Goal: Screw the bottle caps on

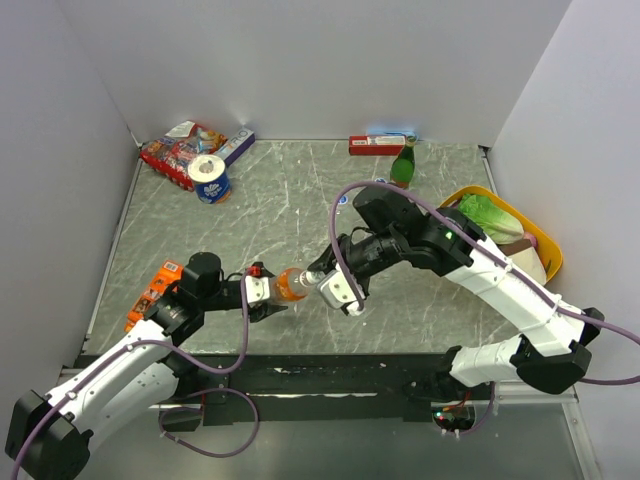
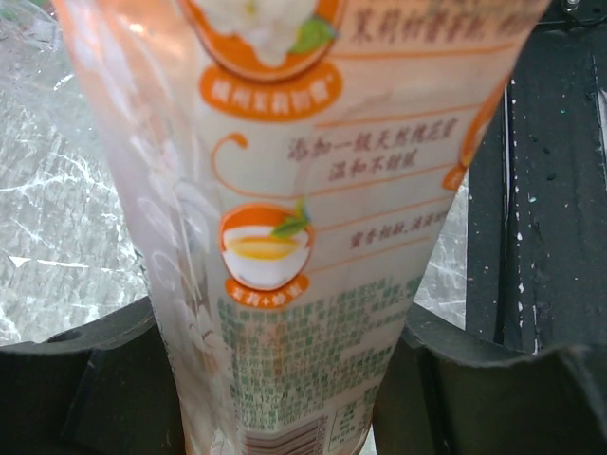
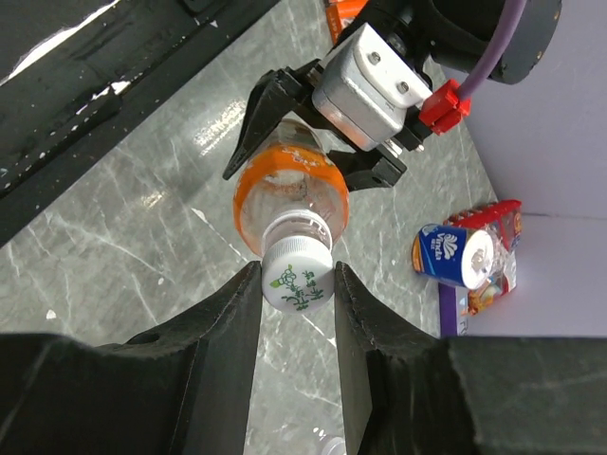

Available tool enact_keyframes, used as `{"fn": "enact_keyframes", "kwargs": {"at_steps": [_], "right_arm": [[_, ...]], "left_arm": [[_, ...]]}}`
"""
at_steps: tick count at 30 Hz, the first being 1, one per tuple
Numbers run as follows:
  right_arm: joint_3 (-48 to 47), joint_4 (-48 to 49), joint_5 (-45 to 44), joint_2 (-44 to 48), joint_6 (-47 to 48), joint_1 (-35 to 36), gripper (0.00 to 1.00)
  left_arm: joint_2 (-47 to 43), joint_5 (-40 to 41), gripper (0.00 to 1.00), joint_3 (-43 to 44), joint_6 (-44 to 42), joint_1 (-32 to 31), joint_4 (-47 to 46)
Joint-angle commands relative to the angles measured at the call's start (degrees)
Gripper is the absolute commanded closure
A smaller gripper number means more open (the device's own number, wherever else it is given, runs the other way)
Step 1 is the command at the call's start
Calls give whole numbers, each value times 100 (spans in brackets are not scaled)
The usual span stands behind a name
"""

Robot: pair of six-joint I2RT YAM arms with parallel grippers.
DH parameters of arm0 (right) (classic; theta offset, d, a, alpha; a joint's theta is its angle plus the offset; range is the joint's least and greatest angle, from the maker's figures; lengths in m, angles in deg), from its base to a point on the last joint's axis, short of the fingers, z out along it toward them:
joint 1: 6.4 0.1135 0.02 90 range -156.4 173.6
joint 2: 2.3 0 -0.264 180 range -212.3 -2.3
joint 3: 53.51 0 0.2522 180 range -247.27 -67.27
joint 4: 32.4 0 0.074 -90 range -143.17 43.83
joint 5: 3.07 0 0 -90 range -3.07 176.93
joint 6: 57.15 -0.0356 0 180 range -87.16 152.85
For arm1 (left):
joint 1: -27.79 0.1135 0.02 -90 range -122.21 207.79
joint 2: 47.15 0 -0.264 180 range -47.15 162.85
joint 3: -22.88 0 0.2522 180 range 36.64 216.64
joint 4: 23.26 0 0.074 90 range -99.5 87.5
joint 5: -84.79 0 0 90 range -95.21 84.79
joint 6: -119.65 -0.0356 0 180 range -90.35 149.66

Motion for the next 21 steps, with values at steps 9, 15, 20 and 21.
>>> {"fn": "enact_keyframes", "kwargs": {"at_steps": [9,15,20,21], "right_arm": [[-307,-131,26,-205,46,183,72],[-447,-131,-44,-381,-305,192,73],[-851,-279,-237,-855,-1254,183,75],[-1122,-411,-255,-977,-1560,175,75]], "left_arm": [[-84,40,99,166,-7,-34,-403],[-180,286,99,78,212,-34,-771],[-505,1296,99,-368,923,-34,-1773],[-627,1471,99,-440,977,-34,-1931]]}}
